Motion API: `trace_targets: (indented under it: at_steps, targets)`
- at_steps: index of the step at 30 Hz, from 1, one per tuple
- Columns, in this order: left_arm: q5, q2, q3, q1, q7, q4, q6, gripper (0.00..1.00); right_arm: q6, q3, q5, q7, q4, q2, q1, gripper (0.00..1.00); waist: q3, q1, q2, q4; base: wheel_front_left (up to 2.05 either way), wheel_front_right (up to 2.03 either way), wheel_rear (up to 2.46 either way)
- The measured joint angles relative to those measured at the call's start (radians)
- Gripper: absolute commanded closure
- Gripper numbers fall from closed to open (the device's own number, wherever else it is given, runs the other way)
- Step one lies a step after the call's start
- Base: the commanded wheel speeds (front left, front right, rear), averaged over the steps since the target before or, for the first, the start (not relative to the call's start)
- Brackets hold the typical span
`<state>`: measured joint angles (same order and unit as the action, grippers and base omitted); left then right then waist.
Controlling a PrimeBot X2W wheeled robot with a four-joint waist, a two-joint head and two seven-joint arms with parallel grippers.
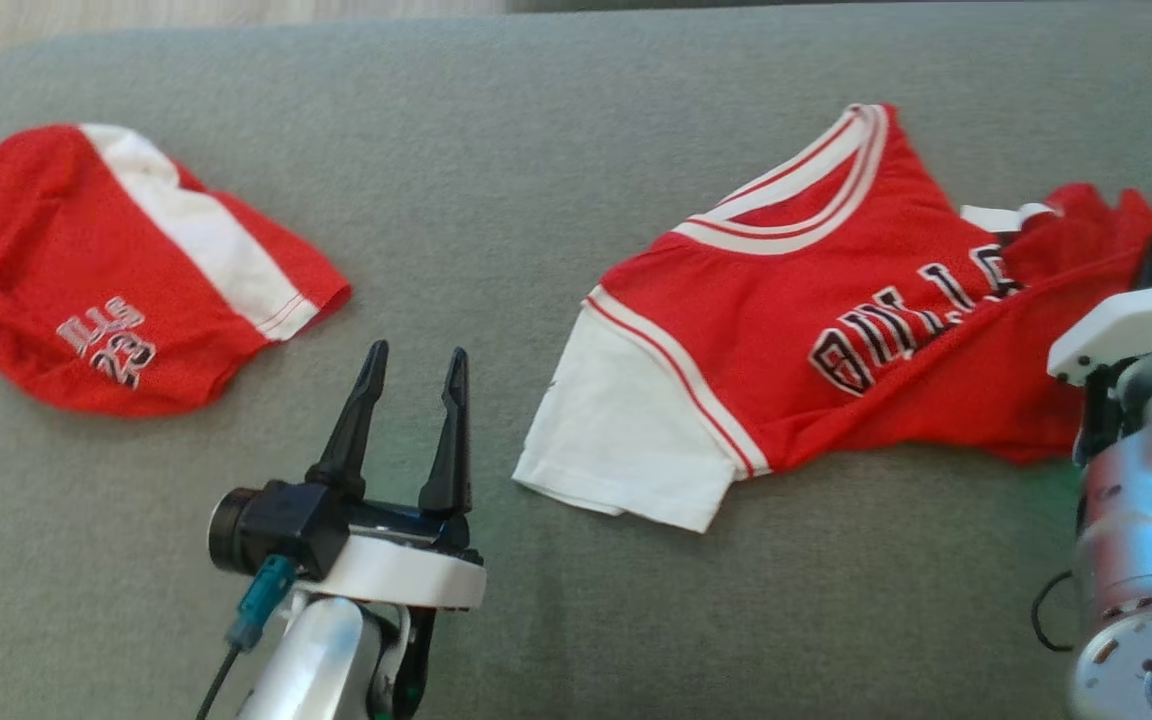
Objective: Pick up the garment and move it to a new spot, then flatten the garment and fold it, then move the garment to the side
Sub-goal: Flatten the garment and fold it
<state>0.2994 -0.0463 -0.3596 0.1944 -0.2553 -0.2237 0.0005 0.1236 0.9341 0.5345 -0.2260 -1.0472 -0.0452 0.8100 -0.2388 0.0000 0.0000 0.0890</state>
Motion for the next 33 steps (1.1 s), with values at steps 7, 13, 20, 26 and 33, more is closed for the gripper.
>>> trace_targets:
  at_steps: [7,13,20,26,33]
  targets:
    - [0.000,0.000,0.026,-0.035,0.000,0.000,0.001,0.00,0.000,-0.101,-0.140,-0.022,0.020,0.000,-0.020,1.00,0.052,-0.0001,0.0000,-0.073,0.00,0.00,0.00]
    - [0.000,0.000,0.041,-0.071,0.000,0.000,0.009,0.00,0.000,-0.212,-0.301,-0.022,0.115,-0.001,-0.222,1.00,0.116,-0.0001,0.0000,-0.132,0.00,0.00,0.00]
    - [0.018,-0.001,0.069,-0.132,0.000,0.004,0.015,0.00,0.000,-0.342,-0.419,0.000,0.173,0.002,-0.452,1.00,0.206,-0.0003,0.0000,-0.185,0.00,0.00,0.00]
    - [0.027,-0.001,0.067,-0.139,0.000,0.016,0.026,0.00,0.000,-0.419,-0.498,0.038,0.293,0.002,-0.574,0.00,0.238,-0.0003,0.0000,-0.205,0.00,0.00,0.00]
    - [0.026,-0.001,0.063,-0.139,0.000,0.023,0.026,0.00,0.000,-0.621,-0.618,0.031,0.625,0.002,-0.601,0.00,0.235,0.0000,0.0000,-0.171,0.00,0.00,0.00]
